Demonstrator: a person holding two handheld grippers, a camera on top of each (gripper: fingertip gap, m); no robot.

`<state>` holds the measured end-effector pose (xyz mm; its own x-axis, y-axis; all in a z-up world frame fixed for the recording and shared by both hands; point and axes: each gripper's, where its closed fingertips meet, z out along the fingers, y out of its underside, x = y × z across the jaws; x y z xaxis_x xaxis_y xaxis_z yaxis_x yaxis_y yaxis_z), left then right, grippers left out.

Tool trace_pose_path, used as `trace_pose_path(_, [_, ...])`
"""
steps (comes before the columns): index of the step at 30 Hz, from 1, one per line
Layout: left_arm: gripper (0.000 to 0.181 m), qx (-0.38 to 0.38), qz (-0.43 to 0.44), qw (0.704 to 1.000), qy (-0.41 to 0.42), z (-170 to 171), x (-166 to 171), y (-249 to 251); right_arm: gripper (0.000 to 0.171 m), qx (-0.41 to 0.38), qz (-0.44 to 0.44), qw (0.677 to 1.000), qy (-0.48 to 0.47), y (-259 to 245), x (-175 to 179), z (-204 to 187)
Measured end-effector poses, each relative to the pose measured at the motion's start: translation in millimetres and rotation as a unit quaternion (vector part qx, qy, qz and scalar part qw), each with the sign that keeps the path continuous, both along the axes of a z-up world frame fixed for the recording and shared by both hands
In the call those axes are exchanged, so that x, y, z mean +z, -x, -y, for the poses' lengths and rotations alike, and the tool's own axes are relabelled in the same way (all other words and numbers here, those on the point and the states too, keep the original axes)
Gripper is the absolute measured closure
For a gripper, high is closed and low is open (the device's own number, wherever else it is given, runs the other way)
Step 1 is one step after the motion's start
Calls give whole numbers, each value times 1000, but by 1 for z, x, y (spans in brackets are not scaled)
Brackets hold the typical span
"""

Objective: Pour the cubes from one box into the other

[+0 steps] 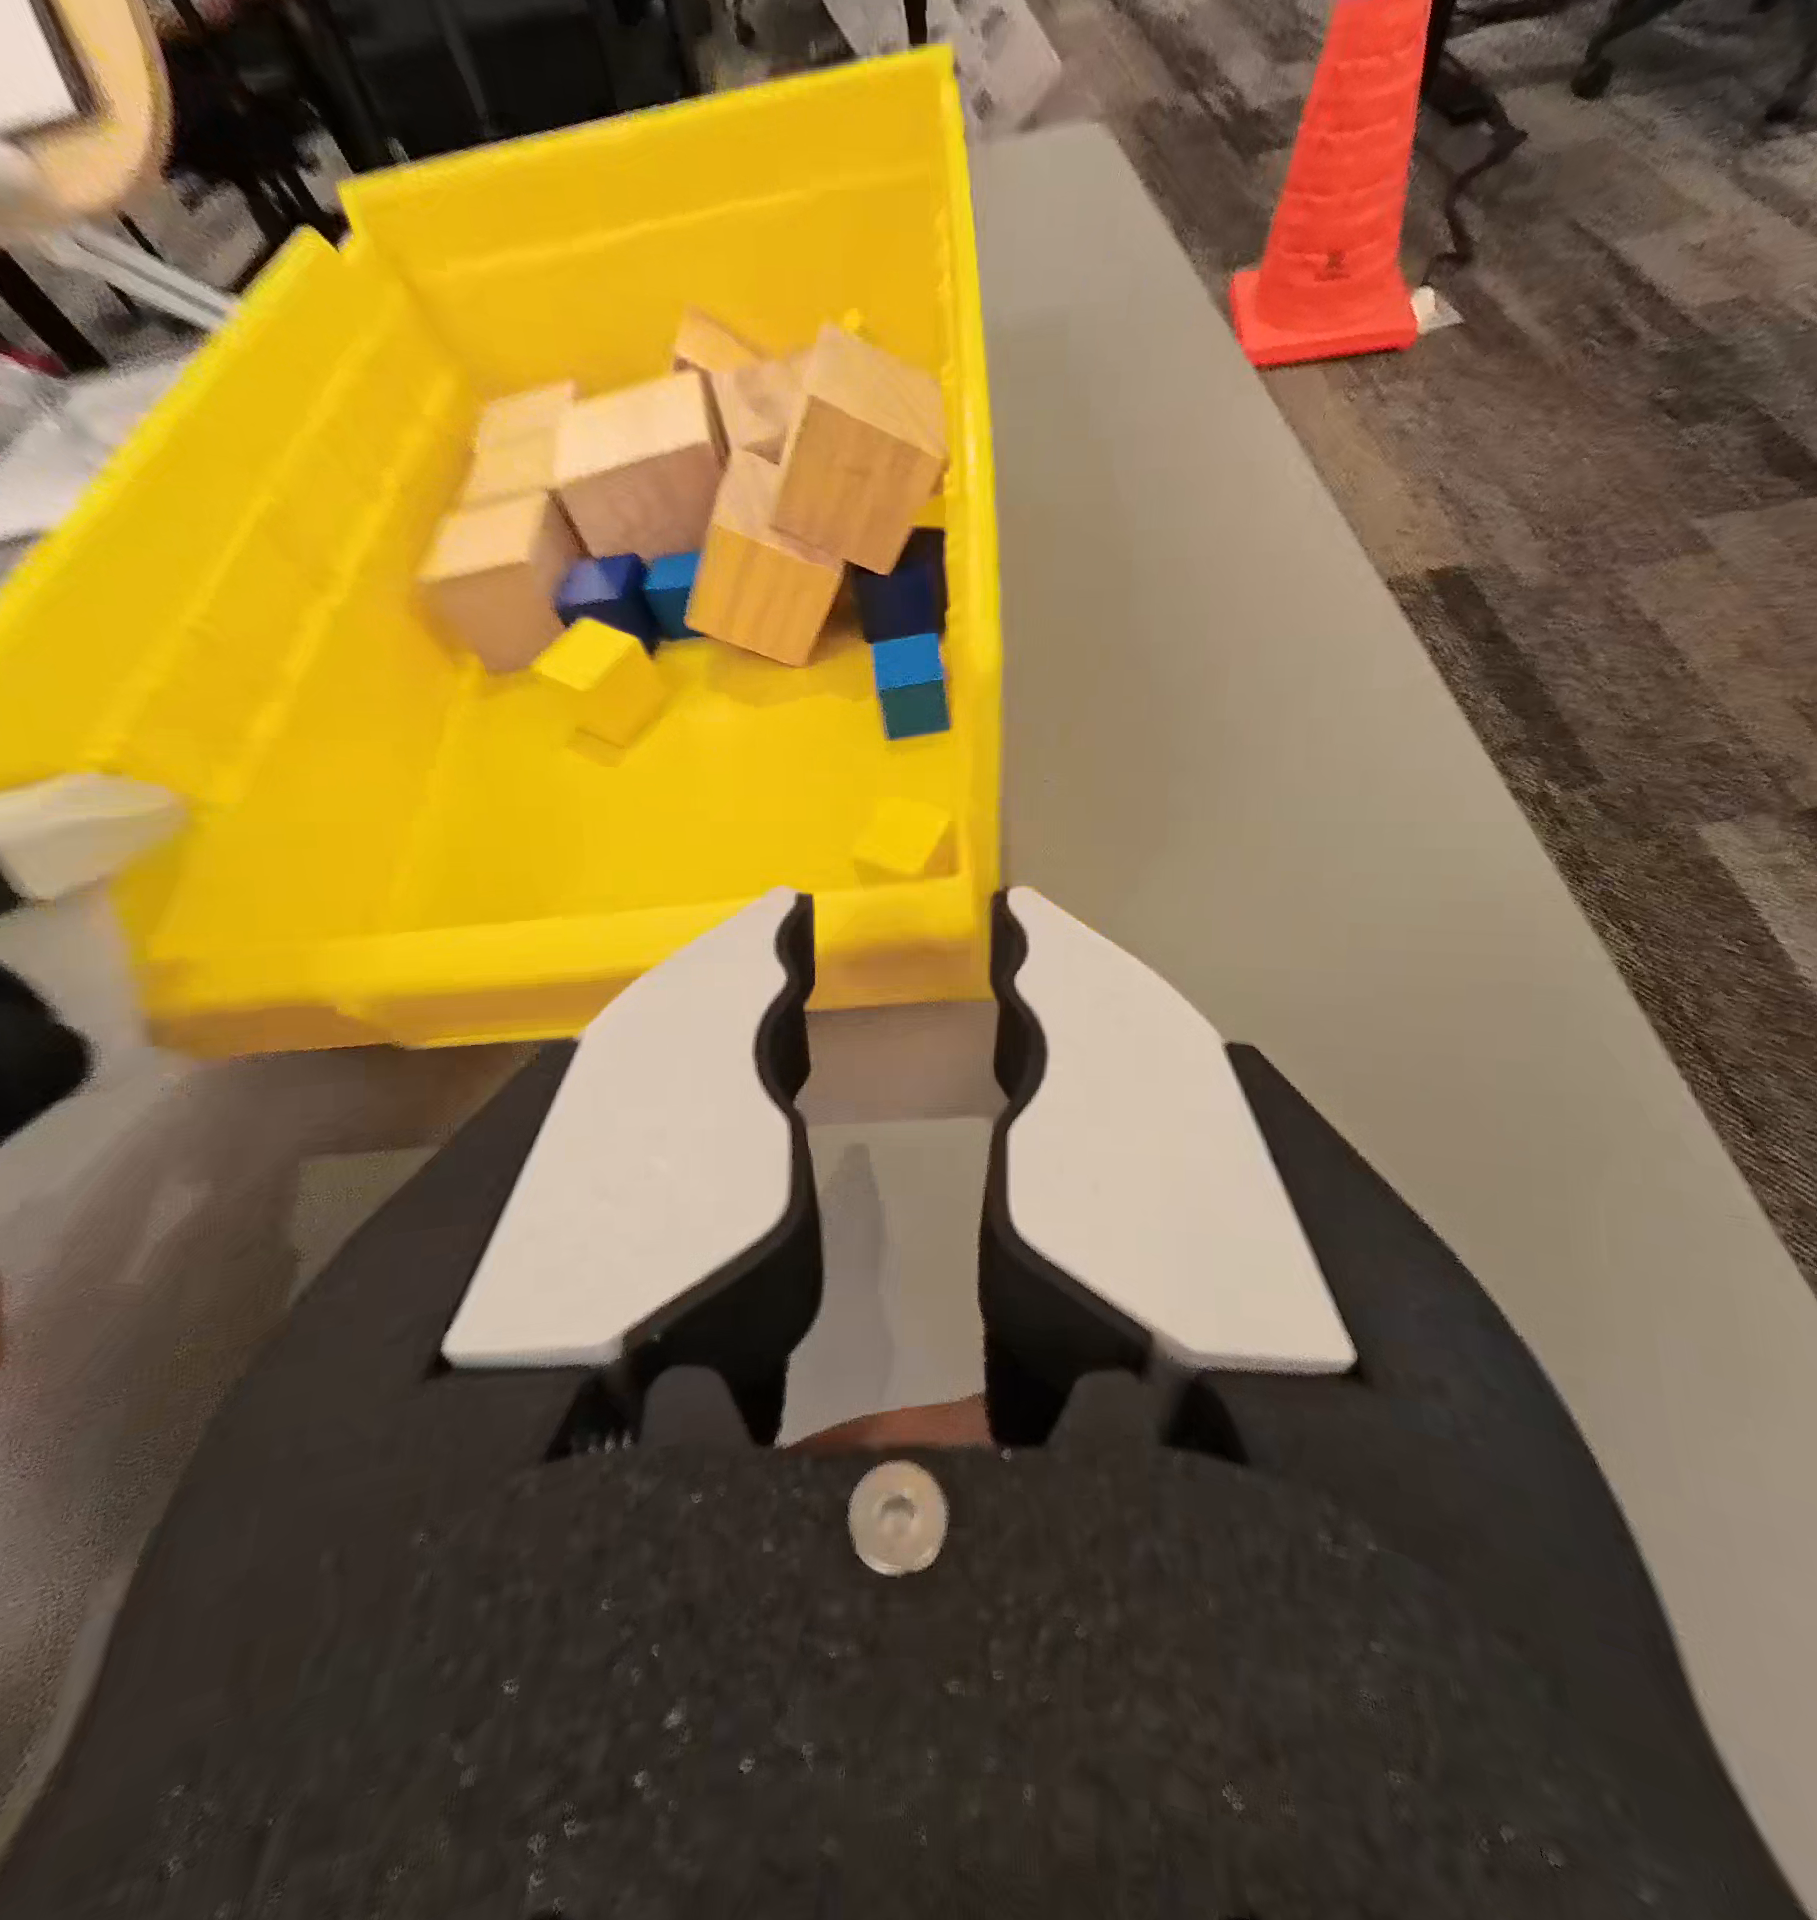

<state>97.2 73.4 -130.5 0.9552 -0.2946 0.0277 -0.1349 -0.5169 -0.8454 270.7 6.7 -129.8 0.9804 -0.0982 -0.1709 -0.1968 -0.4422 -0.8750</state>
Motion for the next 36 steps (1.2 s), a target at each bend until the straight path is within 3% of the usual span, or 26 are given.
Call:
trace_pose_path(5, [177, 2, 6, 1000, 0, 16, 0, 27, 135, -48, 52, 997, -13, 2, 5, -12])
trace_pose_path(8, [177, 2, 10, 1000, -5, 27, 2, 42, 168, -12, 61, 998, 1, 23, 2, -13])
trace_pose_path(11, [178, 13, 12, 1000, -10, 33, 12, 67, 168, -9, 53, 999, 6, 47, 6, -10])
trace_pose_path(14, [178, 26, 24, 999, -20, 34, 29, 105, 169, -1, 18, 1000, -12, 88, 21, -8])
trace_pose_path(20, [179, 84, 22, 994, -59, 30, 48, 223, 169, 32, 40, 997, -57, 205, 45, -24])
trace_pose_path(26, [179, 104, 17, 993, -47, 21, 31, 331, 169, 60, 31, 997, -41, 312, 25, -41])
trace_pose_path(33, [177, 98, 43, 993, -47, 23, 7, 364, 167, 96, 50, 993, -46, 345, 7, -42])
trace_pose_path(34, [175, 80, 41, 995, -37, 27, 8, 363, 166, 118, 54, 991, -44, 346, 7, -39])
trace_pose_path(36, [146, 21, 57, 998, -7, 45, 15, 357, 156, 158, 84, 983, -36, 343, 10, -26])
